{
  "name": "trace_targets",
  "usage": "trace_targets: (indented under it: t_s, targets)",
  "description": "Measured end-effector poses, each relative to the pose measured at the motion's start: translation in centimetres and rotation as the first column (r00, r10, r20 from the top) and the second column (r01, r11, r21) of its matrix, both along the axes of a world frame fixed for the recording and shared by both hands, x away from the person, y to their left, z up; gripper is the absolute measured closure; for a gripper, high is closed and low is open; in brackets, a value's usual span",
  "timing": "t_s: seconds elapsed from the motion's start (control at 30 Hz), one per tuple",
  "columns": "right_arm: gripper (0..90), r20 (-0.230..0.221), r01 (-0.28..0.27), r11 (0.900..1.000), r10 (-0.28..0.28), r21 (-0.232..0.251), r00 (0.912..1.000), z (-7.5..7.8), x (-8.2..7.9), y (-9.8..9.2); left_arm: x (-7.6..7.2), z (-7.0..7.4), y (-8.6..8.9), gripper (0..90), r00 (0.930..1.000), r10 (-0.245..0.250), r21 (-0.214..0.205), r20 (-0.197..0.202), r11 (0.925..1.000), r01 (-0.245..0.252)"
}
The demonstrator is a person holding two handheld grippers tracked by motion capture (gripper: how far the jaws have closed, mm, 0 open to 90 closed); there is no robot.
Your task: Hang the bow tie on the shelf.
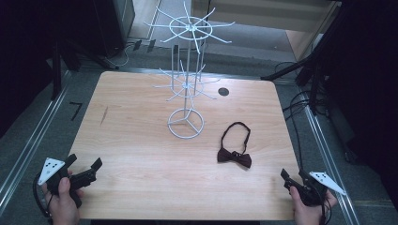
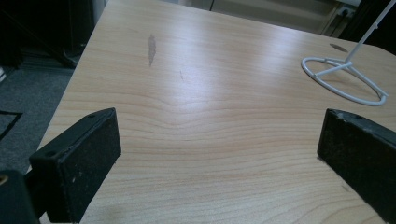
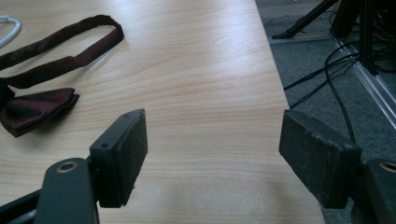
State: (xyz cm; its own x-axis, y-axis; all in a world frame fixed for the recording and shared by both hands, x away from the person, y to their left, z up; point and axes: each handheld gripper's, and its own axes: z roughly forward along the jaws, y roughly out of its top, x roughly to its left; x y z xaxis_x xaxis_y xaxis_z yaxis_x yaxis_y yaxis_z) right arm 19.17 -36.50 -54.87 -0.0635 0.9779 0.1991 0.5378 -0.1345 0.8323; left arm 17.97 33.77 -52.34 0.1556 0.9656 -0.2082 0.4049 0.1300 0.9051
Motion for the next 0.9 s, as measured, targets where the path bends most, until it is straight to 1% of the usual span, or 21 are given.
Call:
trace_targets:
  t_s: [0.07,0.1,0.13,0.17,0.2,0.27,0.3,0.33,0.4,0.43,0.47,0.5,0.53,0.67,0.7,0.73,0.77,0.8,0.83,0.87,0.9]
  targets:
    - [25.6,-0.004,-0.003,1.0,0.003,-0.006,1.0,0.0,0.0,0.1,0.0,0.0,0.0,0.2,1.0,0.002,0.003,0.004,1.0,-0.002]
    - [25.7,-0.006,-0.01,0.9994,0.01,-0.032,0.9999,0.1,0.1,0.3,-0.1,0.0,0.0,0.2,1.0,0.003,0.001,0.006,1.0,-0.003]
    - [25.7,-0.006,-0.01,0.9994,0.01,-0.032,0.9999,0.1,0.1,0.3,-0.1,0.0,0.0,0.2,1.0,0.002,-0.001,0.007,1.0,-0.001]
    - [25.8,-0.02,-0.017,0.9991,0.016,-0.039,0.9997,0.3,0.2,0.5,-0.1,0.0,0.0,0.2,1.0,0.003,-0.003,0.007,1.0,-0.003]
    - [26.1,-0.02,-0.02,0.9989,0.019,-0.042,0.9996,0.4,0.3,0.5,-0.1,0.0,0.0,0.2,1.0,0.003,-0.004,0.008,1.0,-0.003]
    - [27.6,-0.039,-0.033,0.9968,0.03,-0.072,0.9988,0.8,0.6,0.8,-0.1,0.0,0.0,0.2,1.0,0.002,-0.005,0.007,1.0,-0.002]
    - [27.6,-0.039,-0.033,0.9968,0.03,-0.072,0.9988,0.8,0.6,0.8,-0.1,0.0,0.0,0.2,1.0,0.001,-0.005,0.007,1.0,-0.001]
    - [27.8,-0.049,-0.042,0.9958,0.038,-0.081,0.9981,1.0,0.7,1.0,-0.1,0.0,0.0,0.2,1.0,0.001,-0.004,0.006,1.0,0.0]
    - [27.8,-0.106,-0.081,0.9858,0.066,-0.147,0.9922,1.8,1.5,2.0,-0.1,0.0,0.0,0.2,1.0,0.0,-0.004,0.003,1.0,0.0]
    - [27.8,-0.106,-0.081,0.9858,0.066,-0.147,0.9922,1.8,1.5,2.0,-0.1,0.0,0.0,0.2,1.0,0.0,-0.003,0.004,1.0,0.0]
    - [27.7,-0.152,-0.11,0.978,0.083,-0.177,0.9848,2.3,2.1,2.8,-0.1,0.0,0.0,0.2,1.0,0.0,-0.005,0.006,1.0,0.0]
    - [27.7,-0.152,-0.11,0.978,0.083,-0.177,0.9848,2.3,2.1,2.8,-0.1,0.0,0.0,0.2,1.0,0.0,-0.005,0.006,1.0,0.0]
    - [27.3,-0.193,-0.145,0.9716,0.108,-0.187,0.9753,2.5,2.9,3.3,-0.1,0.0,0.0,0.2,1.0,-0.001,-0.004,0.006,1.0,0.001]
    - [27.1,-0.272,-0.184,0.968,0.134,-0.17,0.9529,2.7,4.2,4.0,-0.1,0.0,0.1,0.2,1.0,-0.001,-0.007,0.008,1.0,0.001]
    - [27.1,-0.288,-0.184,0.9675,0.129,-0.173,0.9488,2.7,4.6,4.2,-0.1,0.0,0.1,0.2,1.0,-0.002,-0.008,0.007,1.0,0.002]
    - [27.1,-0.288,-0.184,0.9675,0.129,-0.173,0.9488,2.7,4.6,4.2,-0.1,0.0,0.1,0.2,1.0,-0.002,-0.008,0.007,1.0,0.002]
    - [26.8,-0.326,-0.192,0.9674,0.13,-0.165,0.9363,2.8,5.4,4.6,-0.1,0.0,0.1,0.2,1.0,-0.002,-0.009,0.006,1.0,0.002]
    - [26.9,-0.337,-0.2,0.9662,0.136,-0.163,0.9318,2.8,5.6,4.8,-0.1,0.0,0.1,0.2,1.0,-0.002,-0.009,0.006,1.0,0.002]
    - [26.9,-0.337,-0.2,0.9662,0.136,-0.163,0.9318,2.8,5.6,4.8,-0.1,0.0,0.1,0.2,1.0,-0.002,-0.01,0.007,1.0,0.002]
    - [26.5,-0.371,-0.214,0.9627,0.14,-0.166,0.918,2.9,6.3,5.3,-0.1,0.0,0.1,0.2,1.0,-0.002,-0.01,0.008,0.9999,0.003]
    - [26.5,-0.371,-0.214,0.9627,0.14,-0.166,0.918,2.9,6.3,5.3,-0.1,0.0,0.1,0.2,1.0,-0.002,-0.008,0.007,1.0,0.002]
